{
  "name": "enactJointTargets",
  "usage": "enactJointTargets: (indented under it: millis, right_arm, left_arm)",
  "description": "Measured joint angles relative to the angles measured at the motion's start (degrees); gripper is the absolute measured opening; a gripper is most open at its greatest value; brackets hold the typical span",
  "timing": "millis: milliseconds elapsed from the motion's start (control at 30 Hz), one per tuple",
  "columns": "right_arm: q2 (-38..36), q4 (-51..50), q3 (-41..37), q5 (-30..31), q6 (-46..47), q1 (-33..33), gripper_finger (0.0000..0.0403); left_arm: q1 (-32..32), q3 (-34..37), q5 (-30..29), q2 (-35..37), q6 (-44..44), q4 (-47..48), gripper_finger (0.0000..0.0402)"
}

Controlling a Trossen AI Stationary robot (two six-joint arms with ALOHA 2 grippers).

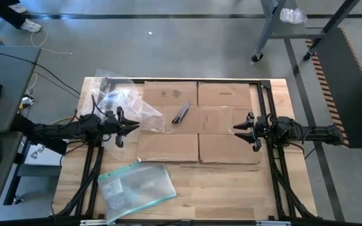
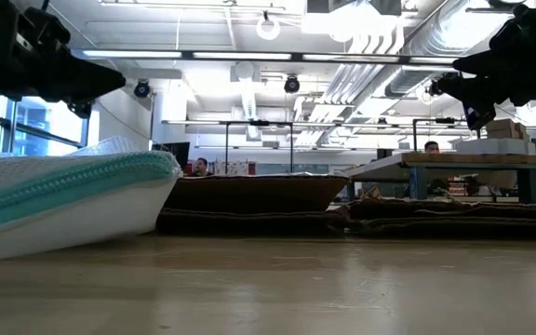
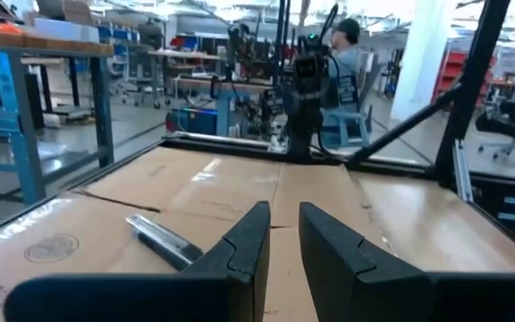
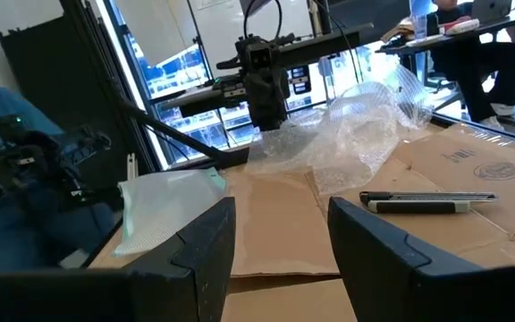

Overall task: Unpack boxes
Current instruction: Return to Home Position

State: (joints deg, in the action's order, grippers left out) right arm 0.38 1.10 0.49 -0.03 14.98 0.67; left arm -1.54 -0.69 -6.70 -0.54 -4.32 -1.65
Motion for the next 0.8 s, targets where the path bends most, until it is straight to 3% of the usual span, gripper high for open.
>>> enactJointTargets:
  millis: [800]
  right_arm:
    - [0.0, 0.0, 0.0, 0.0, 0.0, 0.0, 0.0165]
  left_arm:
    - [0.0, 0.0, 0.1, -0.7, 0.0, 0.4, 0.0045]
